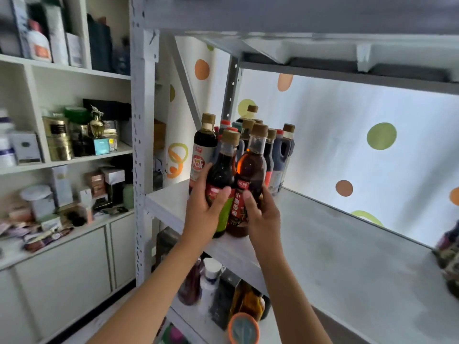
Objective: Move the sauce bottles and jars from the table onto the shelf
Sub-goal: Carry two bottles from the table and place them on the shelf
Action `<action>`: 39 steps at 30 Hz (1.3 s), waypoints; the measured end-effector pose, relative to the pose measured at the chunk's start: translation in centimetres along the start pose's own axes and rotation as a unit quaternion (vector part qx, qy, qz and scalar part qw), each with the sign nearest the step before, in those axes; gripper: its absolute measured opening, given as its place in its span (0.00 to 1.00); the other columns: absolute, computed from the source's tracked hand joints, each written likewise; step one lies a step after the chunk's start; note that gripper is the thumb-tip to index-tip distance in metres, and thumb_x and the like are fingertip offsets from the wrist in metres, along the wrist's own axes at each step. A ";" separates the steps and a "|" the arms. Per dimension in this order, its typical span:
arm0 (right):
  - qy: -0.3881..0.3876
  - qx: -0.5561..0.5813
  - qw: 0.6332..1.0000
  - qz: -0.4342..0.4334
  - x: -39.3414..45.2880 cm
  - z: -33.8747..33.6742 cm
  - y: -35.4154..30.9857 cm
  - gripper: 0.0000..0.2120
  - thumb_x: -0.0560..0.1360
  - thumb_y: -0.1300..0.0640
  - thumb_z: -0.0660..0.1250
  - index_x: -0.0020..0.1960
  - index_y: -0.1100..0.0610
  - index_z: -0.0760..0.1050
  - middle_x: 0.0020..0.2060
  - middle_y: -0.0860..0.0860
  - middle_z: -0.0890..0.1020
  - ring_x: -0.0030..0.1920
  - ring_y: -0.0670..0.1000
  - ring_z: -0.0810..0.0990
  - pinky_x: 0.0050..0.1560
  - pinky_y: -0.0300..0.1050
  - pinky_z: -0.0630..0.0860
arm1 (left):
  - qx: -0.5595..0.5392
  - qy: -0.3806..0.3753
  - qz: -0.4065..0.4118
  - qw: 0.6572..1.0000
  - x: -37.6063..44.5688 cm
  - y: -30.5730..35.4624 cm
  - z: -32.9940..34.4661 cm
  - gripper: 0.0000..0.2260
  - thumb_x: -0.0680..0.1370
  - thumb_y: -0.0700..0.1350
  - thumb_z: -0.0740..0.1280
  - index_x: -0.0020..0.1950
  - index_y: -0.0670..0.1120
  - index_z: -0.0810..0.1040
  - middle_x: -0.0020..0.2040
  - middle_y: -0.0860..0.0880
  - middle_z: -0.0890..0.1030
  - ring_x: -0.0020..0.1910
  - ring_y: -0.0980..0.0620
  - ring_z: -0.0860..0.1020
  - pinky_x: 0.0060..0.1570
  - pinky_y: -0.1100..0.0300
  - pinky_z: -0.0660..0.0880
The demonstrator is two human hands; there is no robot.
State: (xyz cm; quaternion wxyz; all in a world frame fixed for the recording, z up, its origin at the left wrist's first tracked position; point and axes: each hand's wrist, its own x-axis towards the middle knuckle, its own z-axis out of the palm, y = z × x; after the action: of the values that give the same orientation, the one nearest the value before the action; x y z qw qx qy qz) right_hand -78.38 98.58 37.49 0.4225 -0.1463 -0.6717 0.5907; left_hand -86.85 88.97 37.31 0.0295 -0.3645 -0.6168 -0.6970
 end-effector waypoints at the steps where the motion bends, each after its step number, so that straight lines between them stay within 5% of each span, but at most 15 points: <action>1: -0.010 -0.039 0.999 0.027 -0.7 -0.6 0.6 0.17 0.77 0.54 0.71 0.65 0.48 0.76 0.51 0.48 0.85 0.53 0.49 0.84 0.55 0.52 0.81 | 0.010 -0.014 -0.023 1.000 -1.1 -1.3 -0.2 0.24 0.76 0.54 0.69 0.70 0.58 0.66 0.62 0.58 0.77 0.60 0.62 0.76 0.56 0.67 0.75; 4: 0.015 -0.142 0.986 0.091 -1.8 -1.4 1.6 0.25 0.71 0.60 0.76 0.66 0.47 0.76 0.44 0.44 0.85 0.44 0.42 0.83 0.47 0.41 0.81 | 0.082 -0.007 -0.061 0.995 -3.1 -3.9 -0.8 0.31 0.68 0.53 0.78 0.67 0.57 0.67 0.59 0.59 0.76 0.58 0.61 0.76 0.52 0.66 0.77; 8: 0.047 -0.224 0.970 0.083 -1.4 -0.7 1.4 0.25 0.68 0.52 0.78 0.63 0.47 0.76 0.47 0.41 0.84 0.44 0.38 0.80 0.40 0.32 0.73 | 0.084 0.030 -0.077 0.993 -2.5 -3.8 -1.3 0.34 0.64 0.49 0.81 0.62 0.57 0.65 0.57 0.57 0.75 0.55 0.59 0.77 0.46 0.70 0.74; 16: 0.040 -0.325 0.938 0.111 -0.8 -0.7 0.7 0.22 0.74 0.50 0.72 0.59 0.51 0.62 0.56 0.50 0.81 0.54 0.54 0.80 0.47 0.47 0.73 | 0.110 0.072 -0.097 0.987 -1.5 -3.7 -1.5 0.29 0.66 0.46 0.80 0.60 0.52 0.67 0.51 0.60 0.75 0.50 0.58 0.76 0.44 0.72 0.69; 29: -0.076 -0.367 0.913 0.159 5.2 -1.6 1.4 0.18 0.77 0.55 0.68 0.58 0.52 0.60 0.60 0.58 0.77 0.57 0.63 0.78 0.54 0.65 0.79 | 0.148 0.040 -0.114 0.982 2.2 -5.6 -4.6 0.29 0.70 0.43 0.77 0.69 0.50 0.69 0.58 0.58 0.74 0.57 0.56 0.73 0.56 0.61 0.69; 34: -0.069 -0.372 0.919 0.110 4.7 -2.6 3.1 0.19 0.78 0.50 0.66 0.65 0.48 0.62 0.57 0.54 0.81 0.53 0.60 0.81 0.49 0.62 0.80 | 0.177 0.042 -0.101 0.978 3.3 -6.3 -4.4 0.28 0.74 0.41 0.74 0.71 0.50 0.68 0.60 0.57 0.75 0.57 0.59 0.72 0.52 0.71 0.66; 39: -0.070 -0.378 0.919 0.088 4.5 -2.8 2.8 0.21 0.79 0.51 0.65 0.68 0.54 0.63 0.55 0.53 0.83 0.54 0.59 0.80 0.47 0.48 0.73 | 0.255 0.064 -0.102 0.959 3.7 -7.5 -3.2 0.32 0.77 0.44 0.69 0.77 0.48 0.58 0.69 0.47 0.74 0.66 0.48 0.73 0.65 0.54 0.69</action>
State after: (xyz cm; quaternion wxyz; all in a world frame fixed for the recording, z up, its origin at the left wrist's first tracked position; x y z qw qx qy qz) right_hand -79.84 104.35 36.53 0.2345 -0.3116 -0.8572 0.3363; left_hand -94.72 89.43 33.12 0.0895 -0.2344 -0.8048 -0.5379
